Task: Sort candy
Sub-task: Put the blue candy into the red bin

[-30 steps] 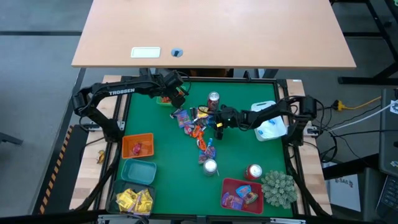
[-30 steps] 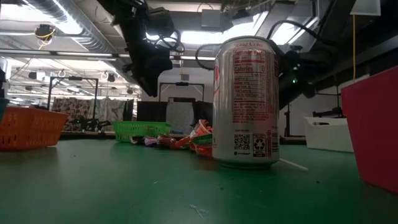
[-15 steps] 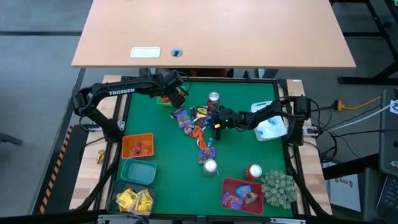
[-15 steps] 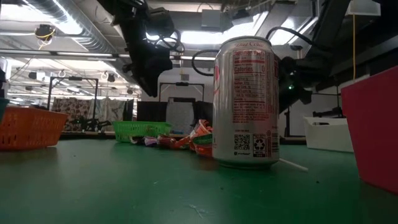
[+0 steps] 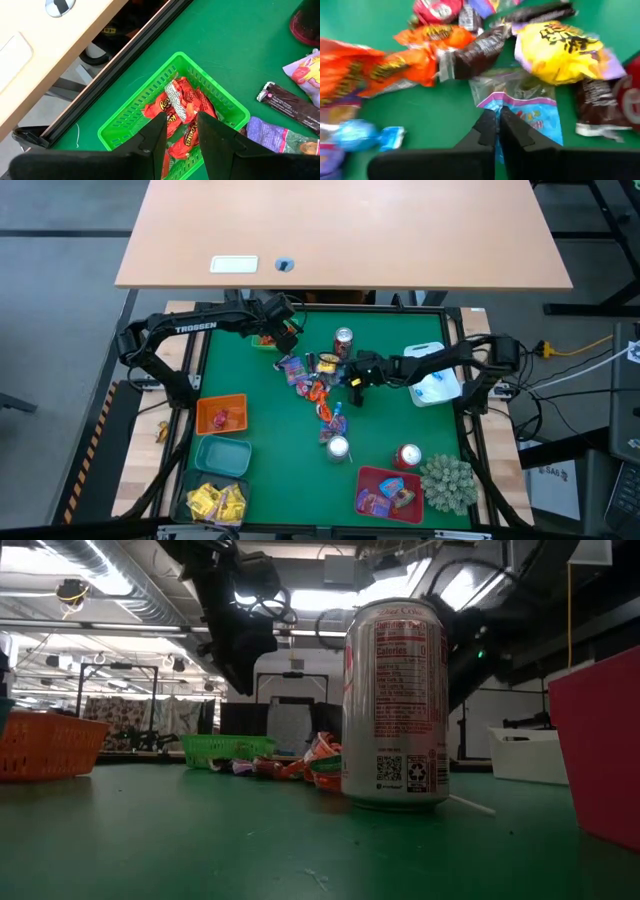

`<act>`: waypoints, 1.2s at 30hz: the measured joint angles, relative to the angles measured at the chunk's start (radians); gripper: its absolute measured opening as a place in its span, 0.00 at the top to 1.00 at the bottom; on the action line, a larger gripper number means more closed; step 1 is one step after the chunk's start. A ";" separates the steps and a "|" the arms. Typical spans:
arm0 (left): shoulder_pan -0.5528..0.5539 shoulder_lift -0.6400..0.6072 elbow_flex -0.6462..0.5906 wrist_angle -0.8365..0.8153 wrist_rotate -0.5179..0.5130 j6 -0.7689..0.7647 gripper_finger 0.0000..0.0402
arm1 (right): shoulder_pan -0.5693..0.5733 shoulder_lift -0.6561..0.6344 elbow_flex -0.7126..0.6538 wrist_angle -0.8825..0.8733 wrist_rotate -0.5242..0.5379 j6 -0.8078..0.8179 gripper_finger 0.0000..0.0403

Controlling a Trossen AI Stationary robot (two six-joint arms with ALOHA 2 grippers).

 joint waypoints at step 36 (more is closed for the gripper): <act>-0.208 0.000 0.000 0.154 0.005 -0.005 0.75 | 0.636 -0.484 0.002 -0.289 -0.354 0.353 0.98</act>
